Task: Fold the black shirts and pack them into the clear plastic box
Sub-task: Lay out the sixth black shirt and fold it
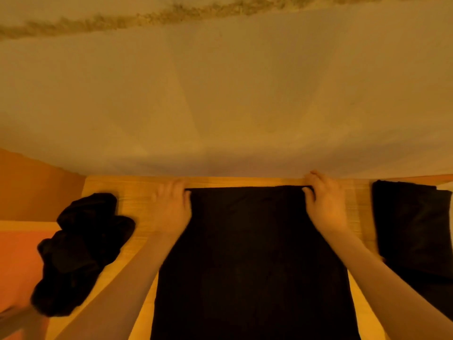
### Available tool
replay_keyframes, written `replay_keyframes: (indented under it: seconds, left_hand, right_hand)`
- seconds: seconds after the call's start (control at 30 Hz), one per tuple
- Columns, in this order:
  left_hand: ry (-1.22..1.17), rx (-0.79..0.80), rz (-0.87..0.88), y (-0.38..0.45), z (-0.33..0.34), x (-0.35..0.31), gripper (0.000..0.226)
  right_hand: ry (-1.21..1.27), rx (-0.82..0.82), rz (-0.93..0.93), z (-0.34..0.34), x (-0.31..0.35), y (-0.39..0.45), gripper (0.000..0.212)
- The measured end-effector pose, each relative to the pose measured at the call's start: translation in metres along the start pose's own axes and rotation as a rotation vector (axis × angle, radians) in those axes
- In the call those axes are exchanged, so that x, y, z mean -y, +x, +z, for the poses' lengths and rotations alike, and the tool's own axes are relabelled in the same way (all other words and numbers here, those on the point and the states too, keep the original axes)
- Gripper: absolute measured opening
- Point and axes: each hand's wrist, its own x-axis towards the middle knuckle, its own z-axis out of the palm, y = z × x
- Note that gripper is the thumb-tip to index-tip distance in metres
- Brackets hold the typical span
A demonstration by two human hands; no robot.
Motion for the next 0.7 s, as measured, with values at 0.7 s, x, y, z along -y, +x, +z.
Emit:
replay_keyframes:
  seconds: [0.7]
  left_hand:
    - [0.151, 0.344, 0.403, -0.244, -0.004, 0.039, 0.061]
  right_hand:
    - [-0.311, 0.446, -0.242, -0.021, -0.016, -0.226, 0.058]
